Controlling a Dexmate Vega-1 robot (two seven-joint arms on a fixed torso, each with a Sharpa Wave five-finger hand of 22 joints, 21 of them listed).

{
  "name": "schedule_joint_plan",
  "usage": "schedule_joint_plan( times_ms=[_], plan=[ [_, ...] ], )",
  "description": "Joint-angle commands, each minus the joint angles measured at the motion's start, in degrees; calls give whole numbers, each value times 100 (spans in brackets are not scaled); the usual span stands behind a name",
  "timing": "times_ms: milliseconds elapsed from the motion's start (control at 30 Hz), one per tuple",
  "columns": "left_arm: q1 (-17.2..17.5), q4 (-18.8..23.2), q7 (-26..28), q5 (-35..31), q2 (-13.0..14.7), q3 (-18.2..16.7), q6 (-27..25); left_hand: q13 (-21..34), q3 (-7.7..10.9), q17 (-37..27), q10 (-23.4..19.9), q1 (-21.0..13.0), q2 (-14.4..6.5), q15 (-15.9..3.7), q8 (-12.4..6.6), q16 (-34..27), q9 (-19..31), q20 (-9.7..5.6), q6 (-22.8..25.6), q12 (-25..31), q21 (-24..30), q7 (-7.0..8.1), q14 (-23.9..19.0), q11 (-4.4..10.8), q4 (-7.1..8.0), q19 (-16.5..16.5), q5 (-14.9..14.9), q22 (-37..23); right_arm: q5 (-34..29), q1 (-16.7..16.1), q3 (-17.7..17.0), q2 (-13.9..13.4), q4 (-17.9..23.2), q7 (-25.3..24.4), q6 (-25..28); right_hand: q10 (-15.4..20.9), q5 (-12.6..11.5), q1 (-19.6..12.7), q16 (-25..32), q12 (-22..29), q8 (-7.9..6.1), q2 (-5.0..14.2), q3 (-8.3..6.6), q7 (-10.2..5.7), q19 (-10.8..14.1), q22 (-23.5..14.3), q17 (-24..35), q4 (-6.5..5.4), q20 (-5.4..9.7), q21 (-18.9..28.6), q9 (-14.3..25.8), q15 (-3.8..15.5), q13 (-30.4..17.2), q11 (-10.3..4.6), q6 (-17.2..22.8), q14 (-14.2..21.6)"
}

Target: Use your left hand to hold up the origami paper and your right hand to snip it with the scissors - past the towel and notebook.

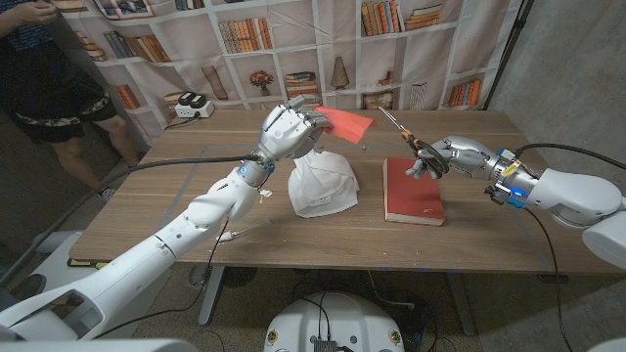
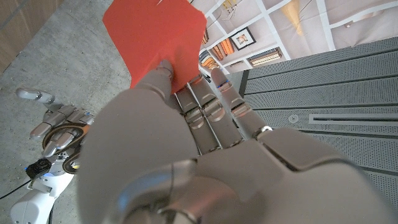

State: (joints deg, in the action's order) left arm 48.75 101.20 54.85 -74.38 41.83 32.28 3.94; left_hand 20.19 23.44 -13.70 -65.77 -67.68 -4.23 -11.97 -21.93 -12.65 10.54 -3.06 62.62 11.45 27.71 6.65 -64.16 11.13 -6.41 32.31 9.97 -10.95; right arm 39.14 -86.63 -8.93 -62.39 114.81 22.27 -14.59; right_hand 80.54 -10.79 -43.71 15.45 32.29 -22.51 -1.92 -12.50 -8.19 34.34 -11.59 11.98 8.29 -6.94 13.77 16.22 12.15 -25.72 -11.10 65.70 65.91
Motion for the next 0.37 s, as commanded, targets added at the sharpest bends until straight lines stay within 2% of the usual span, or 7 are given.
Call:
schedule_joint_plan(
  times_ms=[33, 367],
  plan=[
    [200, 153, 102, 135, 332, -268, 178, 23, 50, -21, -1, 21, -2, -124, -30, -18, 25, -731, 2, 24, 6, 25, 29, 27, 12, -4, 28, 6, -296, -203, -162, 269, 469, -458, 263, 4, 16, -702, -10, 44, -25, 663, -62, -60, 10, -20, 19, 11, 25, 12, 2, 4, -8, -42, 80, -11],
    [92, -44, 285, 201, 378, -283, 428, 19, 68, -22, 4, 22, -5, -126, -32, -18, 26, -733, 2, 21, 6, 21, 34, 25, 10, -12, 29, 5, -435, -307, -238, 387, 783, -674, 541, -3, 27, -704, -9, 47, -27, 667, -72, -66, 9, -18, 20, 7, 24, 10, -2, 4, 2, -43, 67, 3]
  ],
)
